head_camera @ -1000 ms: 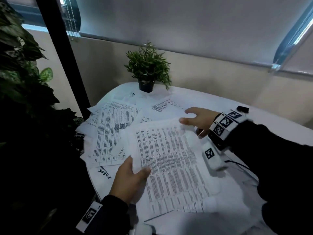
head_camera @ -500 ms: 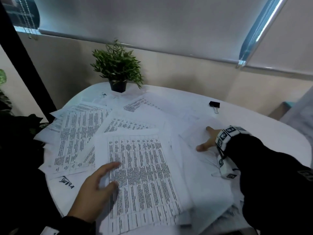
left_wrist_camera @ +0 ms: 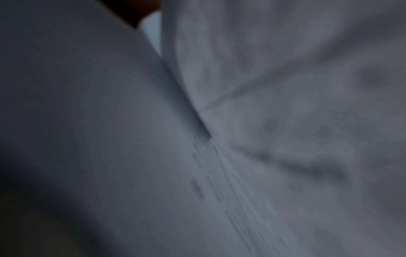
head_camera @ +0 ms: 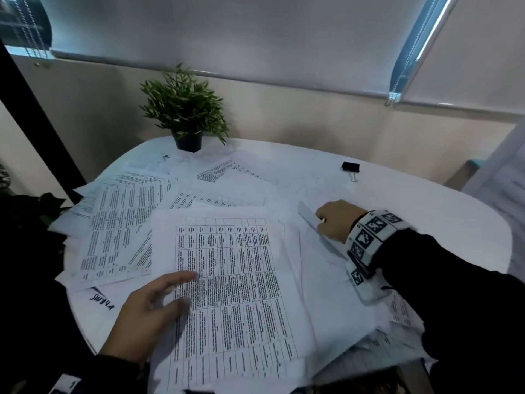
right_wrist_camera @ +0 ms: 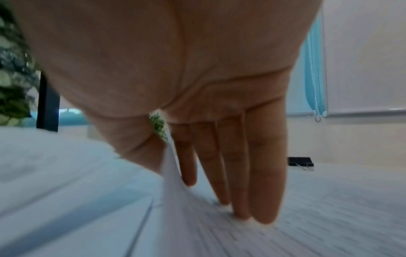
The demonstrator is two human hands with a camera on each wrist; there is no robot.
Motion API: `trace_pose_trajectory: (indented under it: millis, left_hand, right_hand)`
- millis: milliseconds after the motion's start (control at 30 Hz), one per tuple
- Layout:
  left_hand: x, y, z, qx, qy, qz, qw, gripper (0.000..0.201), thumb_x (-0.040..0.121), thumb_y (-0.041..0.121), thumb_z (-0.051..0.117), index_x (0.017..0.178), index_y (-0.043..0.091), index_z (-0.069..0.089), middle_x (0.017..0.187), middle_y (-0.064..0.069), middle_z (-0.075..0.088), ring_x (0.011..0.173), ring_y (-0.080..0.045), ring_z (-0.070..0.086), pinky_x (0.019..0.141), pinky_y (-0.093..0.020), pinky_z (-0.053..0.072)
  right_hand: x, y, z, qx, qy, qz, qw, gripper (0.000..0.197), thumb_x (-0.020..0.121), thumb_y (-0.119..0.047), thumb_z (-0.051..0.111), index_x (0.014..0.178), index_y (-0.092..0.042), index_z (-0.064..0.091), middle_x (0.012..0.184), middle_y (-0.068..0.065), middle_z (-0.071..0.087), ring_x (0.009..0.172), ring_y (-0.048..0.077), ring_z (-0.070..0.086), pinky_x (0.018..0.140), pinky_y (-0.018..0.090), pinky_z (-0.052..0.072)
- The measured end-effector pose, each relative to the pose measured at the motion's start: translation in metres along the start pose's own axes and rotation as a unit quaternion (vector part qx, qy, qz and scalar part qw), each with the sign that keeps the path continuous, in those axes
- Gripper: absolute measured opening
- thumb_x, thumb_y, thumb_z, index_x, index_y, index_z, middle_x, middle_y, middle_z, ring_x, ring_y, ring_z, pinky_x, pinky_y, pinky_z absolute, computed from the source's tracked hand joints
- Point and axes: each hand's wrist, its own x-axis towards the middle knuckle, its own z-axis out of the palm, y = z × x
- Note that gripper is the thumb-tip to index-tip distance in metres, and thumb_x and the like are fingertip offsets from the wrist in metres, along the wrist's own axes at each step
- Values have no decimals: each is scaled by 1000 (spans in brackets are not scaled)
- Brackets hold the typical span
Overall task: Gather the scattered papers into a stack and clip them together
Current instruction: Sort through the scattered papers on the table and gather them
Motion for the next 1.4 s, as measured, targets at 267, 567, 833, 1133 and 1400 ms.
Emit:
trace_pose_trajectory:
  millis: [267, 567, 833, 1133, 1400]
  left_hand:
    - [-1, 1, -2, 41, 8, 15, 999, 42, 80, -10, 64, 102, 25, 73, 106, 24, 66, 115, -5, 56, 102, -26, 34]
    - [-2, 6, -5, 168, 23, 101, 980, 41, 80, 10, 72, 101, 45, 70, 110, 25, 64, 112, 11, 49, 94, -16, 34]
    - [-9, 21, 9, 81, 56, 2, 995, 50, 84, 61, 40, 91, 27, 76, 94, 17, 70, 97, 12, 55, 96, -27, 36]
    - [-5, 16, 9, 72, 74, 1, 995, 20, 79, 1, 71, 61, 10, 73, 62, 1, 71, 56, -8, 59, 54, -14, 46]
    - [-3, 29, 14, -190, 39, -62, 979, 53, 36, -1, 89, 65, -9, 45, 69, -20, 59, 59, -23, 62, 55, -29, 54]
  right_hand:
    - [-14, 23, -8, 192, 84, 68, 975, 25, 81, -35, 71, 70, -12, 66, 65, 4, 70, 57, 13, 61, 55, 24, 45]
    - [-64, 16, -38, 96, 264, -4, 960, 28, 93, -23, 46, 116, -31, 58, 106, 7, 69, 95, 32, 61, 80, 38, 50]
    - [-132, -97, 45, -88, 208, -342, 912, 32, 66, -19, 46, 84, -38, 65, 56, -16, 59, 49, 11, 52, 42, 18, 20]
    - [-124, -92, 53, 116, 77, -246, 959, 83, 73, -82, 10, 140, -38, 32, 138, -15, 47, 125, 11, 41, 102, 34, 38]
    - [-83, -33, 56, 414, 56, -9, 909, 79, 69, -65, 64, 130, -18, 48, 120, -1, 63, 105, 15, 61, 83, 28, 45]
